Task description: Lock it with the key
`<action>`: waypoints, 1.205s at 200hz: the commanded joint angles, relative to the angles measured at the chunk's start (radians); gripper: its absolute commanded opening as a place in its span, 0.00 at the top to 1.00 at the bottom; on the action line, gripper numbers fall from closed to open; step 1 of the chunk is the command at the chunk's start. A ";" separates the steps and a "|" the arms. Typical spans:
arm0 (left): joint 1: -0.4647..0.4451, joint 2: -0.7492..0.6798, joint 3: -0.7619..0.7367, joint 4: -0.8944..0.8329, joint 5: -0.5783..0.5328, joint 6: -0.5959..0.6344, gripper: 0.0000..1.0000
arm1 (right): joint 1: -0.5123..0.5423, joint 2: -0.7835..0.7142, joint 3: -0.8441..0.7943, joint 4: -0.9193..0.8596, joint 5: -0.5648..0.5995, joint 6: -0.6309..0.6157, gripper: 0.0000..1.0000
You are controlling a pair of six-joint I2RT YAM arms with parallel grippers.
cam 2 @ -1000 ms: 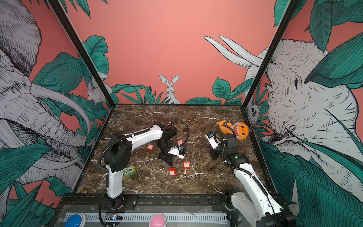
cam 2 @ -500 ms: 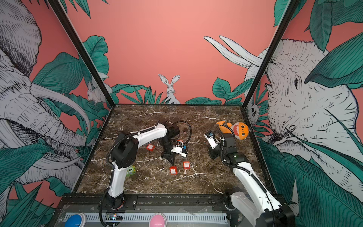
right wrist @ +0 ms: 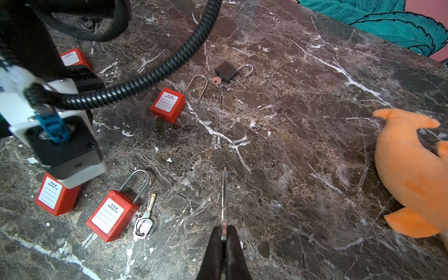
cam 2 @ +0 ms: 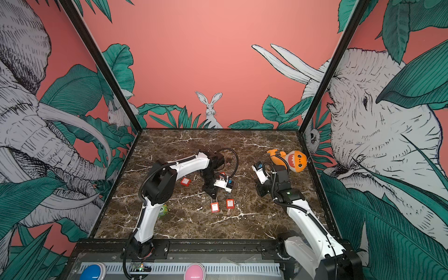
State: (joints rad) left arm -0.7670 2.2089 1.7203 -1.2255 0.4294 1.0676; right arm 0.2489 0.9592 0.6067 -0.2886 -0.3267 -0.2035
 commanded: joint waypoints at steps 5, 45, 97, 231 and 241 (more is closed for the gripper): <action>-0.003 -0.006 0.013 0.008 -0.026 0.036 0.80 | 0.008 0.015 0.006 0.048 -0.016 0.021 1.00; -0.003 -0.016 0.033 0.037 -0.042 0.029 0.67 | 0.015 0.035 0.013 0.055 -0.018 0.038 1.00; -0.002 -0.089 -0.002 0.111 -0.092 -0.011 0.58 | 0.032 0.016 0.002 0.046 -0.008 0.067 1.00; 0.191 -0.733 -0.629 1.080 -0.107 -0.506 0.62 | 0.422 0.180 0.099 -0.095 0.153 0.490 1.00; 0.196 -0.757 -0.672 1.147 -0.133 -0.547 0.64 | 0.463 0.227 0.113 -0.095 0.159 0.517 1.00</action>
State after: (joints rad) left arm -0.5762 1.5322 1.1488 -0.3683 0.3298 0.6861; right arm 0.6415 1.1099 0.6682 -0.3538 -0.2207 0.1921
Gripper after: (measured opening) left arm 0.374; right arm 0.048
